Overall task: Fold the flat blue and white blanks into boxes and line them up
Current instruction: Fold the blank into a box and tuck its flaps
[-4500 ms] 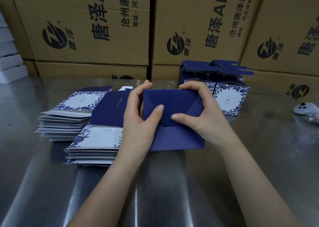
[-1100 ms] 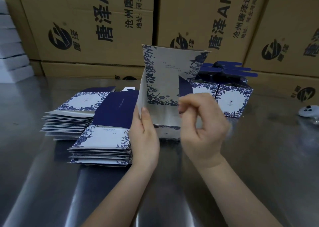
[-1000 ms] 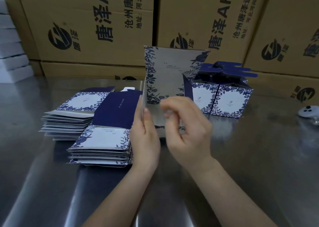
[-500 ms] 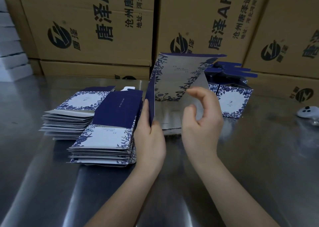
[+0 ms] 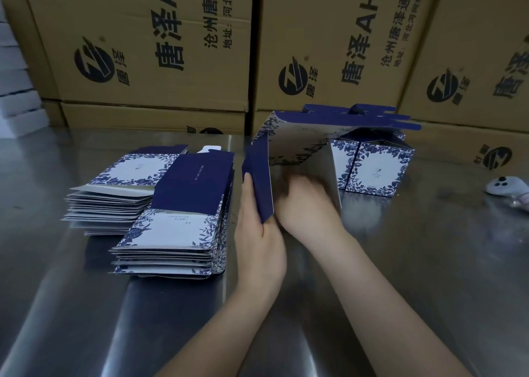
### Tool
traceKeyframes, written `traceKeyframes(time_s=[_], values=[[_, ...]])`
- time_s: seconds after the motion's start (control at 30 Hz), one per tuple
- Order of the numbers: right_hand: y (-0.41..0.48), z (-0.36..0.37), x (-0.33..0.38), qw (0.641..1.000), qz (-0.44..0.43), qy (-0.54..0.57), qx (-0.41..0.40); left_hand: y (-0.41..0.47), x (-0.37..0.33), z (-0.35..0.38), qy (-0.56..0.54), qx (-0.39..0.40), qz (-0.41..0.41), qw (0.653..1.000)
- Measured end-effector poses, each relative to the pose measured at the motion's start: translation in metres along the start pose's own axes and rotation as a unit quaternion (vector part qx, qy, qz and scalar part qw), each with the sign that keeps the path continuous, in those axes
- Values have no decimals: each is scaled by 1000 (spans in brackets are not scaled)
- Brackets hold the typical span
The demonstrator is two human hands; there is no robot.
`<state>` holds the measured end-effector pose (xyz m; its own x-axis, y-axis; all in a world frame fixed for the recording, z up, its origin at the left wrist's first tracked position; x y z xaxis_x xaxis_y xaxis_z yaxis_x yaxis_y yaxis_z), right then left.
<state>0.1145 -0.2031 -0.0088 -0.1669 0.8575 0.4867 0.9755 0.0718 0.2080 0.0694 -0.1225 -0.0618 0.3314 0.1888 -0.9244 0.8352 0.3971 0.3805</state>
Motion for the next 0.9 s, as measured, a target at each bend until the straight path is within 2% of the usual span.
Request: traceKeyframes(time_s=[0.1,0.17,0.3,0.7,0.9], values=[[12,11,0,994,14,-55,95,-1,3,2,-12,-6,-14,1000],[17,19,3,984,-13,-106,146,-2,5,1,-30,-13,-24,999],[21,30,5,969,-34,-143,199,0,6,-1,-62,-20,-24,998],[37,53,-5,944,-7,-219,247,1,13,-2,-78,-31,-48,995],[37,50,0,951,-18,-182,251,1,12,-3,-82,-37,-39,995]])
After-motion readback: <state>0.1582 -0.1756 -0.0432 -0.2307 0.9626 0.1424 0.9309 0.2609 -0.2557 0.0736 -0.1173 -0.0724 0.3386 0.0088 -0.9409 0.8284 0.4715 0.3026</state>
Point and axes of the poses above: each hand's wrist, its own y-axis towards the middle knuckle, its own z-axis out of the palm, x = y × z, the point moved 5 cm from there along y, towards the middle knuckle, and after that the axes turned 1 degree about y, right-handed, at the moved point
